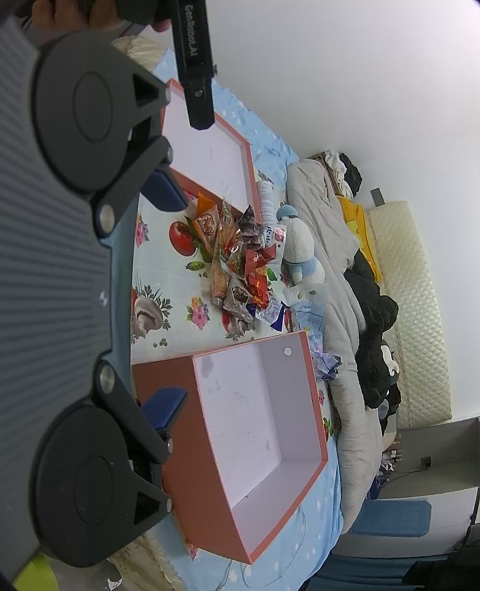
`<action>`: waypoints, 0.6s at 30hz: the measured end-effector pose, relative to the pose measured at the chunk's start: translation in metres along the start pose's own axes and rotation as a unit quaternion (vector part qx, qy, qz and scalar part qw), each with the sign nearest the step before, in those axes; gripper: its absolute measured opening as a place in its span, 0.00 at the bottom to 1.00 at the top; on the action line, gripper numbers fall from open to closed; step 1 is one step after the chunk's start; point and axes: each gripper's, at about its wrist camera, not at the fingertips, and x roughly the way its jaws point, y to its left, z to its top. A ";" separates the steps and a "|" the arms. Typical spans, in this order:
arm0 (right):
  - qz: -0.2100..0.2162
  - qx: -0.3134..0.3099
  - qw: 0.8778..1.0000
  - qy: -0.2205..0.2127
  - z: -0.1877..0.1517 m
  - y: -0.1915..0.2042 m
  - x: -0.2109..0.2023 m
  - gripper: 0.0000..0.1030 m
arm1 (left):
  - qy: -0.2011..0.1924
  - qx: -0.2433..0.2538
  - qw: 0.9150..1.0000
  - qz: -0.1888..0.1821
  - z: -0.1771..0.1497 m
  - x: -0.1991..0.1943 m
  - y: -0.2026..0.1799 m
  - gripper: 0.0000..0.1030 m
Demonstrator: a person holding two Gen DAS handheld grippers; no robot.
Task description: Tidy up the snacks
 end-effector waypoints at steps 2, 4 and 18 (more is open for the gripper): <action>0.000 0.000 1.000 0.000 0.000 0.000 0.000 1.00 | 0.000 0.000 1.000 0.000 0.000 -0.001 -0.001 1.00; 0.000 -0.001 1.000 -0.001 0.000 0.001 0.000 1.00 | 0.000 0.000 1.000 0.001 0.000 -0.001 0.000 1.00; 0.000 0.003 1.000 0.001 -0.002 0.002 0.000 1.00 | -0.002 0.001 1.000 -0.001 -0.001 -0.002 -0.001 1.00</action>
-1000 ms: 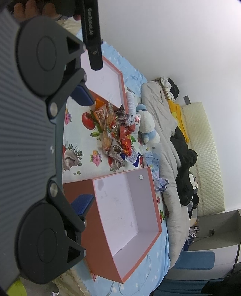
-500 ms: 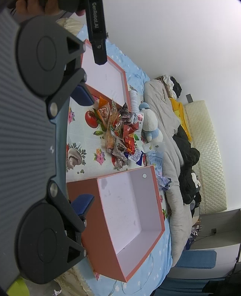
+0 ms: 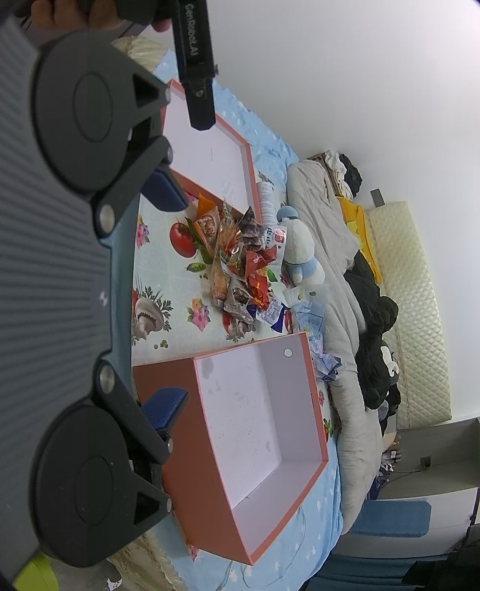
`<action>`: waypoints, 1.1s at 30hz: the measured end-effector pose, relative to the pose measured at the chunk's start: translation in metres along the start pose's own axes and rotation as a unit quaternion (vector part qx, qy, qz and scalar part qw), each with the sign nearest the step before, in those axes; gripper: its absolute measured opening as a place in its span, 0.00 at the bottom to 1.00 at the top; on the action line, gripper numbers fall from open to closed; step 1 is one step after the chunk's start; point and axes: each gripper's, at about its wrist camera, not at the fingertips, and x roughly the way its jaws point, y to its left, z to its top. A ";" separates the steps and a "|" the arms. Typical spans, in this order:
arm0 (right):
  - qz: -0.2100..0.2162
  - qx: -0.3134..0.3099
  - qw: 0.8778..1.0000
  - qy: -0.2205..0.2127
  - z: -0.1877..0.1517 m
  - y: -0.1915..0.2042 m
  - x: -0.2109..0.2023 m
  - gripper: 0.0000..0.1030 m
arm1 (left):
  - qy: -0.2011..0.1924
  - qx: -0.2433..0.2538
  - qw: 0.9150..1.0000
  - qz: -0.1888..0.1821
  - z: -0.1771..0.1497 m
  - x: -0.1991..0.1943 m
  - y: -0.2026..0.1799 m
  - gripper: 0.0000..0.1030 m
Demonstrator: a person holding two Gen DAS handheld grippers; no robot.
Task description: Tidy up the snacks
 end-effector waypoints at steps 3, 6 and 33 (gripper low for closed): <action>-0.001 0.004 1.000 0.001 -0.001 0.000 0.000 1.00 | 0.000 -0.001 1.000 0.001 0.000 0.000 0.000 1.00; -0.001 0.000 1.000 0.001 -0.002 0.001 -0.001 1.00 | -0.001 0.000 1.000 -0.004 -0.001 -0.001 -0.001 1.00; 0.004 -0.008 1.000 0.013 -0.010 0.006 0.036 1.00 | 0.017 0.012 1.000 -0.009 0.001 0.034 0.005 1.00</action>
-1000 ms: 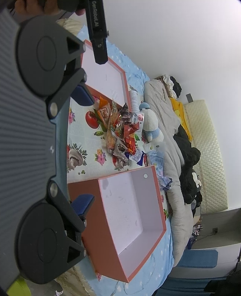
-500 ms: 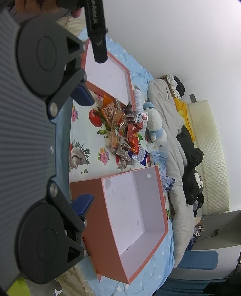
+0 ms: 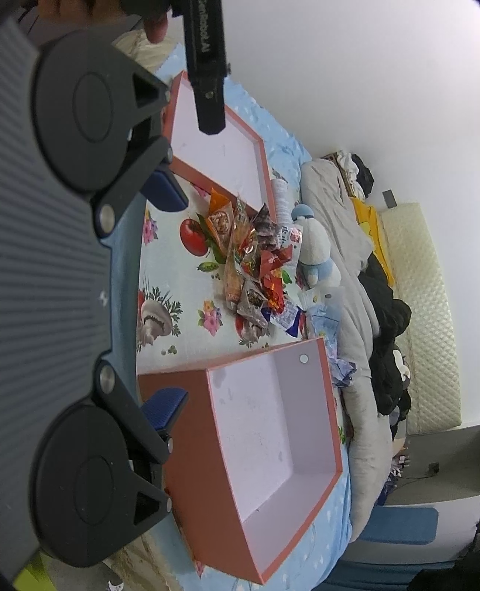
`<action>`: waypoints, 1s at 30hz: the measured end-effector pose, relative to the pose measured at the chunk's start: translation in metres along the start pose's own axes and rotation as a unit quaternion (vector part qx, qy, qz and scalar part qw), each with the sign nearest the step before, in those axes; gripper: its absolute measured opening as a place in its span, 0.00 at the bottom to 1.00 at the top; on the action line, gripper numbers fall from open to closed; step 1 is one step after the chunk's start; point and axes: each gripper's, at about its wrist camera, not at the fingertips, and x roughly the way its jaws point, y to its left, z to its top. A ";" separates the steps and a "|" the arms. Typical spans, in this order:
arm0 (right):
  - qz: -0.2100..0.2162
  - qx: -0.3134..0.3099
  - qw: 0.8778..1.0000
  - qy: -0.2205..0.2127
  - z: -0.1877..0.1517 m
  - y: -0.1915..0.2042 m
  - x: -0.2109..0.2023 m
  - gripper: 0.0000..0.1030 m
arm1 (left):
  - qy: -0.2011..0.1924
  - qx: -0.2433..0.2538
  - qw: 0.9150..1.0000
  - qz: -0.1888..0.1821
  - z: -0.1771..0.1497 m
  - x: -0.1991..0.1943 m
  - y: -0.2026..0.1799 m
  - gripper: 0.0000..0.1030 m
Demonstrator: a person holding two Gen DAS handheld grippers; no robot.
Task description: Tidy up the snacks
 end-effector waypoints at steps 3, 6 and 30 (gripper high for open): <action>-0.001 -0.007 1.000 -0.009 0.001 0.005 0.009 1.00 | -0.003 0.003 1.000 0.002 0.004 0.008 0.004 1.00; 0.002 -0.015 1.000 -0.007 0.001 0.012 0.020 0.99 | -0.002 0.016 1.000 0.001 0.006 0.019 0.008 1.00; 0.009 -0.110 0.994 0.011 0.030 0.045 0.142 0.92 | 0.043 -0.034 0.998 0.019 0.042 0.150 0.085 1.00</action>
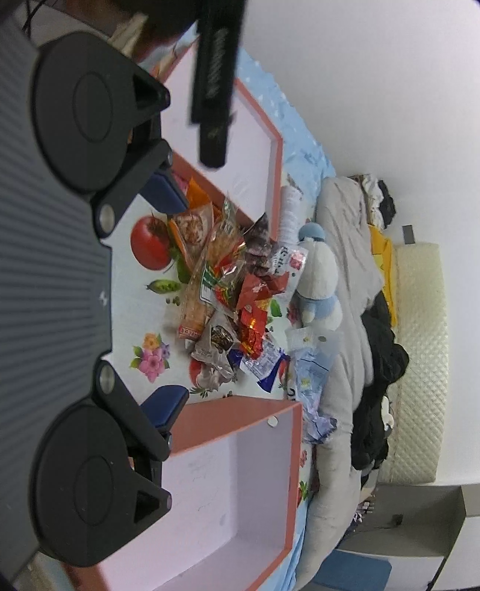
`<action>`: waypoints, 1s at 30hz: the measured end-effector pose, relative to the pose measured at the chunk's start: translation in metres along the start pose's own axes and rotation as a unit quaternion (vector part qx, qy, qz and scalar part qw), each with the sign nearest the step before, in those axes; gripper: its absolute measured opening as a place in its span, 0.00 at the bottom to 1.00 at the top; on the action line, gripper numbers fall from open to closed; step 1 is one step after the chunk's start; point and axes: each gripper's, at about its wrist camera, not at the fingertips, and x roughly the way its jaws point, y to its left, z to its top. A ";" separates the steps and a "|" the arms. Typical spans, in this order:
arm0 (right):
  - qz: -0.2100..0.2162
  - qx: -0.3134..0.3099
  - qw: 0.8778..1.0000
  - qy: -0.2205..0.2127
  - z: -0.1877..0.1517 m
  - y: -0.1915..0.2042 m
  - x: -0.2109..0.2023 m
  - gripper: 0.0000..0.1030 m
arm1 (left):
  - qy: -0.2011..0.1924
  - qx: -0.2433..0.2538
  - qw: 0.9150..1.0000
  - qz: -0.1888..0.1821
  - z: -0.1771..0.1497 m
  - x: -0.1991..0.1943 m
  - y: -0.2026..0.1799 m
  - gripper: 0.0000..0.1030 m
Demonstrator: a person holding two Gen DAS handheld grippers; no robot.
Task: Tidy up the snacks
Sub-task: 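Lower the right tool into the snack pile and grasp a red-labelled snack pack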
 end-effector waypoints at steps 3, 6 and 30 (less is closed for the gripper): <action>-0.010 -0.031 0.999 0.029 -0.003 0.002 0.036 0.66 | 0.014 -0.005 1.000 -0.007 0.014 0.025 0.014 1.00; -0.026 -0.072 0.996 0.050 -0.007 0.007 0.070 0.66 | 0.009 -0.010 1.000 -0.021 0.025 0.046 0.021 1.00; -0.015 -0.276 0.961 0.030 -0.015 0.029 0.172 0.31 | 0.109 -0.028 0.988 -0.109 0.017 0.171 0.033 0.73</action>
